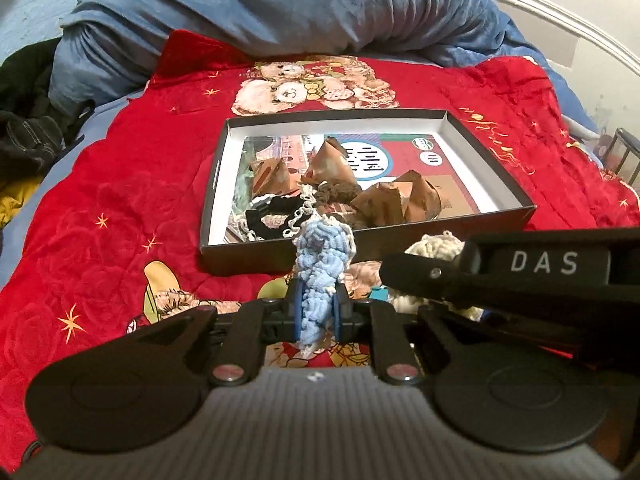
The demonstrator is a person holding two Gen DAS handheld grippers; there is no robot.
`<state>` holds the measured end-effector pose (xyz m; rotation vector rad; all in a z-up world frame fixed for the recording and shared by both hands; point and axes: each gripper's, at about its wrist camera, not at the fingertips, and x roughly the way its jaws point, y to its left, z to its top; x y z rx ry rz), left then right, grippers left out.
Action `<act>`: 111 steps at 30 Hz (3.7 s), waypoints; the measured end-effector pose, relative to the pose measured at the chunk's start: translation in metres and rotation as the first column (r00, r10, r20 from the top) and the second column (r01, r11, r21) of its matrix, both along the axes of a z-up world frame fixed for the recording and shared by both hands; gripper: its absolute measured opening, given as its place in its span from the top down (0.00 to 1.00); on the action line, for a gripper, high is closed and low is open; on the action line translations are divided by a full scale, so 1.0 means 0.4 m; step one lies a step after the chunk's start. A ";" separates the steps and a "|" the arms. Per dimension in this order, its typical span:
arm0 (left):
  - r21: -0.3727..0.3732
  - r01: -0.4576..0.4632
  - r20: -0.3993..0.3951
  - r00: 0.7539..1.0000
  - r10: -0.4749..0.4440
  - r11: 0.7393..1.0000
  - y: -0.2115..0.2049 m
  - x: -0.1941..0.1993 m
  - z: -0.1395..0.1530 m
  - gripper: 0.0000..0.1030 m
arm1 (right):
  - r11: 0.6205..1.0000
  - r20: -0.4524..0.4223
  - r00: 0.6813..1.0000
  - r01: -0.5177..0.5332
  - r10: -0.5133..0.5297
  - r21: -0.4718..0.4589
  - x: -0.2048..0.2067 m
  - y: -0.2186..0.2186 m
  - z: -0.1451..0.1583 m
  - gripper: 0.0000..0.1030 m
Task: Organize objects
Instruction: 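Lift both hair ties and carry them over the black box, then open the left tool to drop the blue hair tie while the right tool drops the white one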
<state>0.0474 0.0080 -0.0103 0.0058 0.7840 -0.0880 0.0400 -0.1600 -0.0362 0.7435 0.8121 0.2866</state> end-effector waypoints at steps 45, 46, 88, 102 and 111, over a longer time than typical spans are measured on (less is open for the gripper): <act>-0.192 0.004 0.336 0.940 0.062 0.981 0.105 0.108 0.255 0.79 | 0.965 0.408 0.913 -0.087 -0.023 0.248 0.112 -0.245 0.253 0.81; -0.185 0.005 0.321 0.945 0.055 0.983 0.102 0.109 0.250 0.75 | 0.963 0.404 0.914 -0.077 -0.034 0.256 0.112 -0.252 0.248 0.81; -0.135 0.077 0.273 0.961 -0.038 0.988 0.013 0.117 0.142 0.89 | 0.982 0.275 0.958 0.023 -0.075 0.190 0.134 -0.277 0.174 0.81; -0.299 0.157 0.209 0.973 -0.096 0.941 -0.049 0.351 0.011 0.88 | 0.989 0.142 0.982 0.113 -0.126 0.094 0.307 -0.252 0.028 0.81; -0.312 0.139 0.155 0.983 -0.094 0.940 -0.056 0.371 -0.062 0.87 | 0.993 0.082 0.990 0.114 -0.112 -0.029 0.374 -0.185 -0.051 0.81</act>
